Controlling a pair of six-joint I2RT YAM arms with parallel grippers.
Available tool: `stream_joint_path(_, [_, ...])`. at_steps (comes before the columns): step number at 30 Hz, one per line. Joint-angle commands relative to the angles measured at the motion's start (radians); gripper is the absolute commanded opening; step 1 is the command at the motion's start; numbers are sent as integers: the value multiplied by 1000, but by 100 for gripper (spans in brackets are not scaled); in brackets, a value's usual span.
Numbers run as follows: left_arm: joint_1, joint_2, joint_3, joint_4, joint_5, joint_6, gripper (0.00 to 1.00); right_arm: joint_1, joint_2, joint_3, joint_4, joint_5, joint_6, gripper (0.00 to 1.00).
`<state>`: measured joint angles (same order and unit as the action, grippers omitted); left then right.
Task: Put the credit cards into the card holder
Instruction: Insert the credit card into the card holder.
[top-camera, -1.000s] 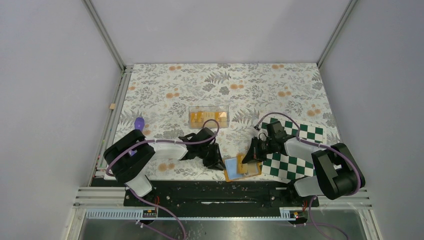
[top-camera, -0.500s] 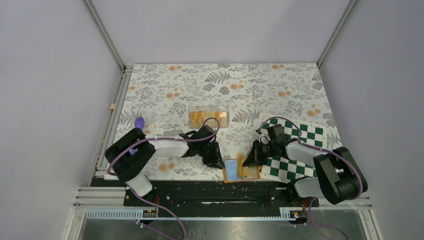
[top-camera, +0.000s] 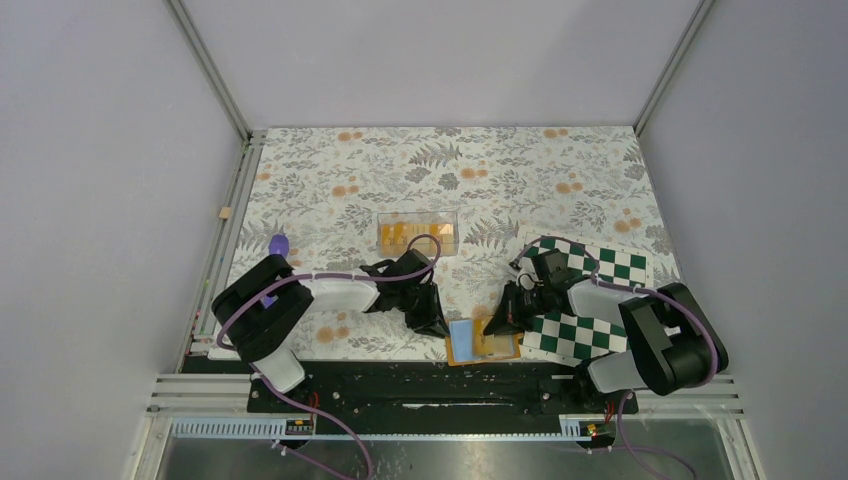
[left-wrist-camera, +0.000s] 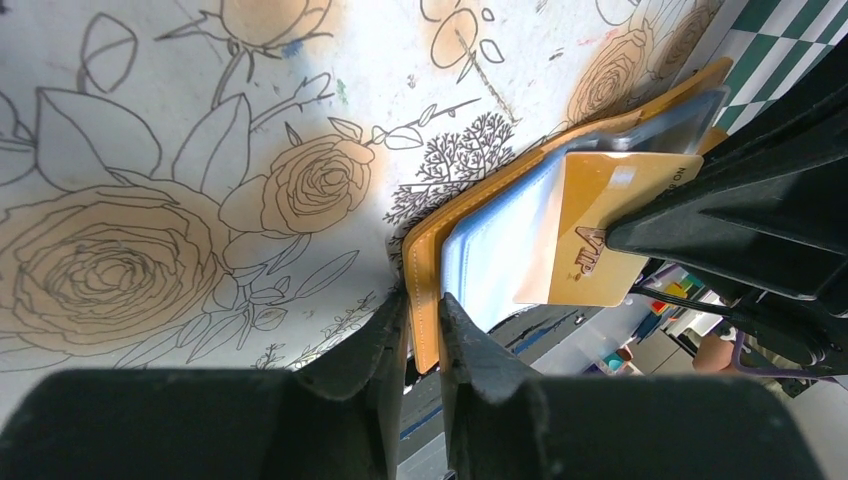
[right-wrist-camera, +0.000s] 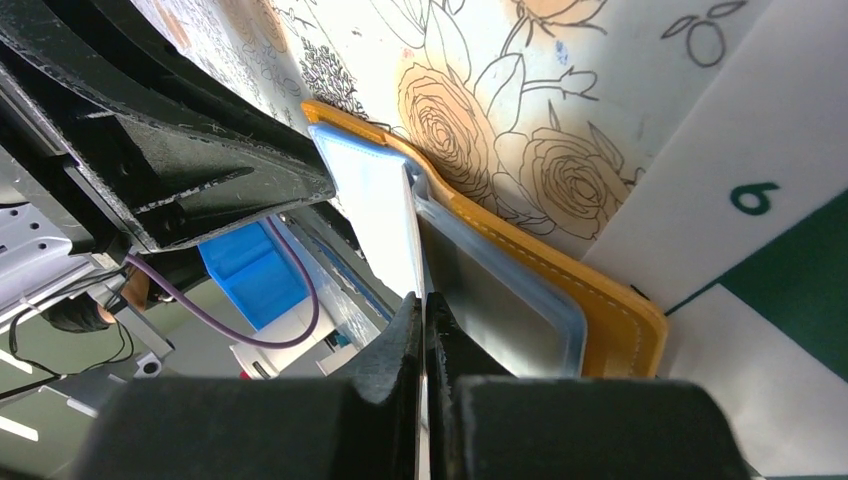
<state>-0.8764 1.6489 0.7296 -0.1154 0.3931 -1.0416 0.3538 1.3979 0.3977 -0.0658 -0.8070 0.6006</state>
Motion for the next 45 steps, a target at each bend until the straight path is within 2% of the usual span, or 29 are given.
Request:
stream_joint_path(1, [6, 63, -6, -77, -119, 51, 19, 29, 30, 21, -10, -7, 4, 0])
stream_joint_path(17, [1, 75, 0, -77, -115, 50, 18, 119, 83, 62, 22, 20, 51, 0])
stream_joint_path(19, [0, 65, -9, -78, -116, 43, 18, 120, 69, 72, -21, 38, 37, 8])
stream_joint_path(23, [-4, 33, -26, -78, -119, 29, 18, 135, 10, 103, -148, 121, -9, 33])
stream_joint_path(25, [-8, 25, -30, -77, -120, 21, 18, 149, -14, 117, -194, 158, -17, 41])
stream_joint_path(29, [-25, 29, -22, -80, -118, 13, 16, 177, -18, 145, -245, 208, -25, 51])
stream_joint_path(34, [-49, 47, -8, -79, -116, 3, 14, 200, -10, 175, -301, 260, -39, 57])
stream_joint_path(39, [-61, 54, -2, -64, -106, -8, 12, 218, 16, 182, -301, 271, -28, 58])
stream_joint_path(45, [-72, 52, 3, -23, -81, -35, 3, 260, 87, 176, -169, 215, 58, 51])
